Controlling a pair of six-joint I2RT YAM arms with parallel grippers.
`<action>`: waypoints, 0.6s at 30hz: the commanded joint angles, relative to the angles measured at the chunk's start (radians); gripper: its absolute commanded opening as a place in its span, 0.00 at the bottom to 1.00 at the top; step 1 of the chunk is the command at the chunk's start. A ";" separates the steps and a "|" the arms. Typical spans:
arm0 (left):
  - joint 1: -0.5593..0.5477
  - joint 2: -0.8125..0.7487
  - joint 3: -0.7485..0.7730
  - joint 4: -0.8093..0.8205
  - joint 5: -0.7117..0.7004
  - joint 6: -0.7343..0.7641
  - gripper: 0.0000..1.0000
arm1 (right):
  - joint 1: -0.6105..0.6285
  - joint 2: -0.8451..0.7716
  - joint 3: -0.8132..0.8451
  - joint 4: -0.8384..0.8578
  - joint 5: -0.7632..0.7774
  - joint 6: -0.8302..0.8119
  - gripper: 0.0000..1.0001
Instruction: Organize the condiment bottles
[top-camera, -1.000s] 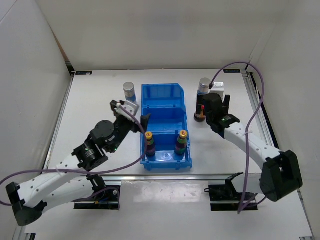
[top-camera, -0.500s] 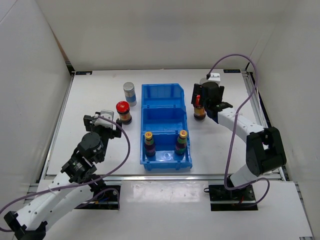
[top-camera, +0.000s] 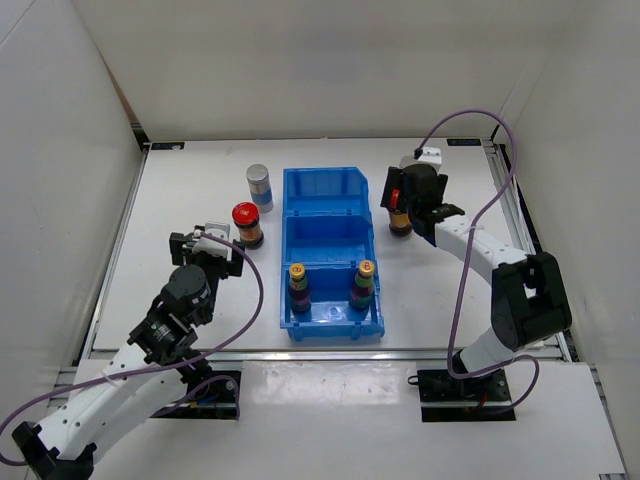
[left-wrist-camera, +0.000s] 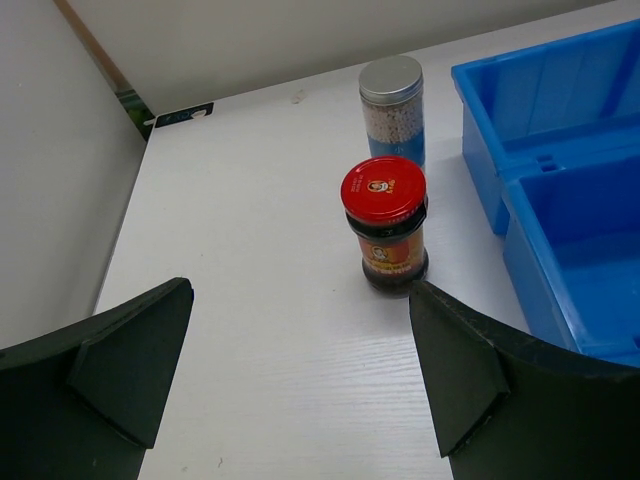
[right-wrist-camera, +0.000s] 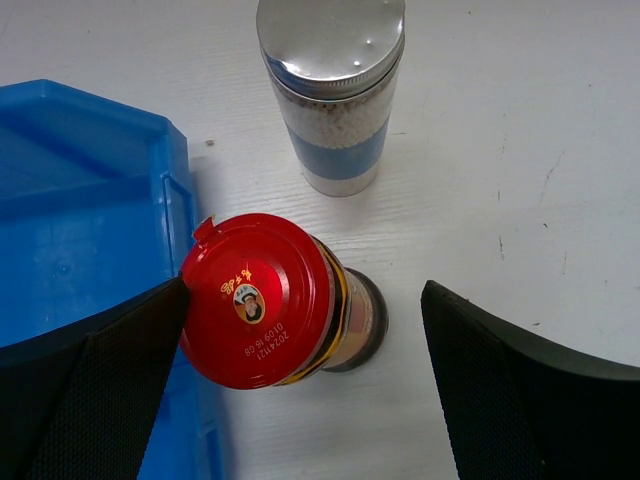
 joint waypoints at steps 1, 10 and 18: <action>0.006 -0.001 -0.016 0.027 -0.010 0.006 1.00 | 0.000 -0.020 -0.028 -0.054 0.037 0.016 1.00; 0.006 -0.001 -0.025 0.036 -0.010 0.006 1.00 | -0.018 -0.039 -0.028 -0.164 0.126 0.099 1.00; 0.006 -0.001 -0.025 0.036 -0.001 0.006 1.00 | -0.028 -0.108 -0.064 -0.152 0.137 0.108 1.00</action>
